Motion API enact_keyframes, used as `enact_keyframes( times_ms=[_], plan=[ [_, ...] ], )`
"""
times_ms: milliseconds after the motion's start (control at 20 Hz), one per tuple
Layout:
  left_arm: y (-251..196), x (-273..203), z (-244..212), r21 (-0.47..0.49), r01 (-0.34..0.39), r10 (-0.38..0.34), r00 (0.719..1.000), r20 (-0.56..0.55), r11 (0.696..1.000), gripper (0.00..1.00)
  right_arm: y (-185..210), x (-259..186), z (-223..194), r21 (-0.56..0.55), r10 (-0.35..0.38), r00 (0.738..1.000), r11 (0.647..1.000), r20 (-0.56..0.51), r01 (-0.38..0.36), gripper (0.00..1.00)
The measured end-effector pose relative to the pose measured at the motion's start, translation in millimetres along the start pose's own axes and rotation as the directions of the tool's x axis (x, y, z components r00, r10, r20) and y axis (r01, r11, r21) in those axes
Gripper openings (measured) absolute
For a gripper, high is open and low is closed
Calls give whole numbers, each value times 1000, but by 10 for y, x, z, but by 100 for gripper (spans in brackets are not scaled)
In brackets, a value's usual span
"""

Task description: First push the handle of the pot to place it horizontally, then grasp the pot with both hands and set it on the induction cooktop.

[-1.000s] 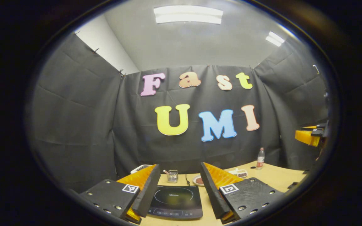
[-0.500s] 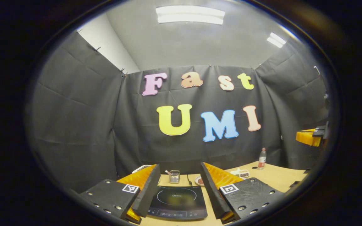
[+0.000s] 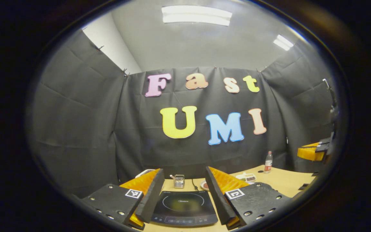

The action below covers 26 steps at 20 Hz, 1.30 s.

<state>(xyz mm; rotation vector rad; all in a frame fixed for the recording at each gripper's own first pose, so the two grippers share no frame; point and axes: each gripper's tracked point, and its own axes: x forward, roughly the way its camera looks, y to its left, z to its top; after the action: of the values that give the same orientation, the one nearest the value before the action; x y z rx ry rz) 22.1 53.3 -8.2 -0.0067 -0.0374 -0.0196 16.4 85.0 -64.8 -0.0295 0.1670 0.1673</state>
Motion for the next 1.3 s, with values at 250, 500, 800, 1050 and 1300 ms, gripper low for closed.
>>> enact_keyframes(
  times_ms=[250,500,800,1050,1300],
  plan=[
    [23,102,-28,4,-35,35,999,4,999,78,172,127,-294,-16,102,992,994,-71,-104,2],
    [-126,277,1,22,-61,61,998,1,998,75,234,286,-696,-18,197,965,979,-171,-203,2],
    [-254,446,-102,26,-98,98,995,-21,995,75,277,435,-1132,-19,292,915,951,-277,-309,0],
    [-342,572,-187,37,-123,124,991,-42,992,75,296,535,-1472,33,357,858,928,-368,-372,2],
    [-428,761,-285,45,-141,144,988,-64,989,75,300,601,-1786,62,417,791,897,-448,-438,2]
  ],
)
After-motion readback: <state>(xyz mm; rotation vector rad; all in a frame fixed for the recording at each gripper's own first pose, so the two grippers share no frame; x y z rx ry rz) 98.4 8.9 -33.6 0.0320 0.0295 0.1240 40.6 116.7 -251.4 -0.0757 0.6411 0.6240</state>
